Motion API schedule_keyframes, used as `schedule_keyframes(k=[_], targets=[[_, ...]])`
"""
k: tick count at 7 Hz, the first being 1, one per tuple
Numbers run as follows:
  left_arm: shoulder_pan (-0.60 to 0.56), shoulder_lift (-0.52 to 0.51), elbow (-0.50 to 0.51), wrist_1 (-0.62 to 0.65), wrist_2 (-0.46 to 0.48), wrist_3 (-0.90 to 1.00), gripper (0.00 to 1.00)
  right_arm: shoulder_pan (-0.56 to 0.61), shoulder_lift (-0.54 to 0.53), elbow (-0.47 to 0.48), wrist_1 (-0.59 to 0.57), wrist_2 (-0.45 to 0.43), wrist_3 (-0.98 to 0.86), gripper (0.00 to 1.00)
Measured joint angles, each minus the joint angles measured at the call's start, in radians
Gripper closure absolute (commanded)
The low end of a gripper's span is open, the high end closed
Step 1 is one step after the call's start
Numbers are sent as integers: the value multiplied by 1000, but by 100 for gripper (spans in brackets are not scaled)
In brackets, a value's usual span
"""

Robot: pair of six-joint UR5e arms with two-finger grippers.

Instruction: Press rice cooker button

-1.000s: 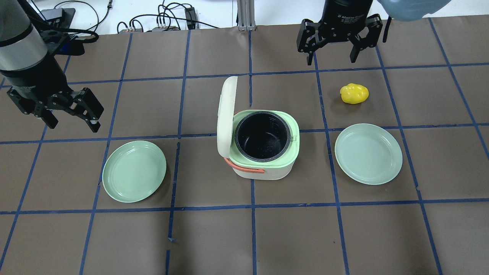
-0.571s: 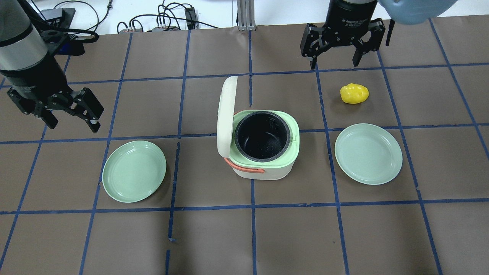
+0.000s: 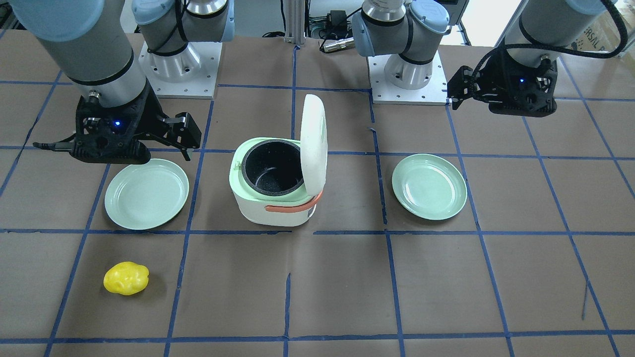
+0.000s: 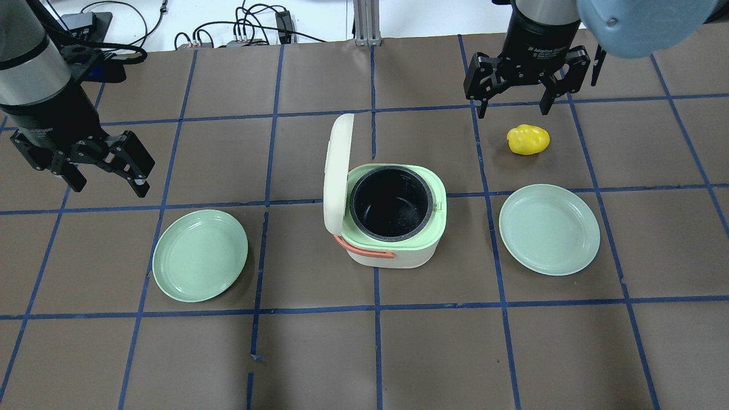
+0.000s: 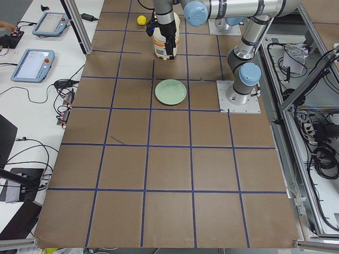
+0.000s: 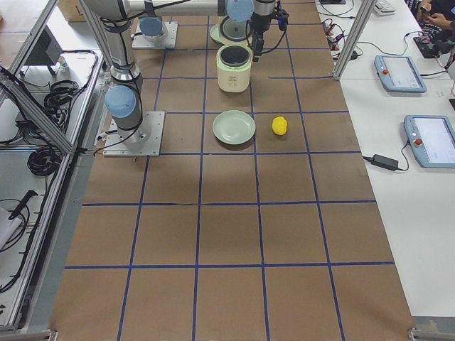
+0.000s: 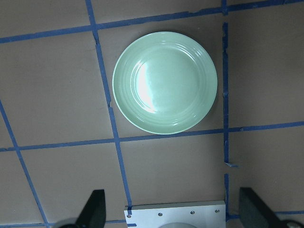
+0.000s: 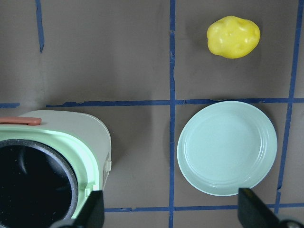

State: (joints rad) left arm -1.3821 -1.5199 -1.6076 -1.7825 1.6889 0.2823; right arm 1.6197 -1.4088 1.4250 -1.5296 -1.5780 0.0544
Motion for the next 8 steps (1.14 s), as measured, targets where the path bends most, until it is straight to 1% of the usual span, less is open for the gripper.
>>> schedule_keyframes(k=[2, 8], targets=[[0, 0, 0, 0, 0, 0, 0, -10, -1, 1, 0, 20, -5, 0], [0, 0, 0, 0, 0, 0, 0, -8, -2, 0, 1, 36, -5, 0]])
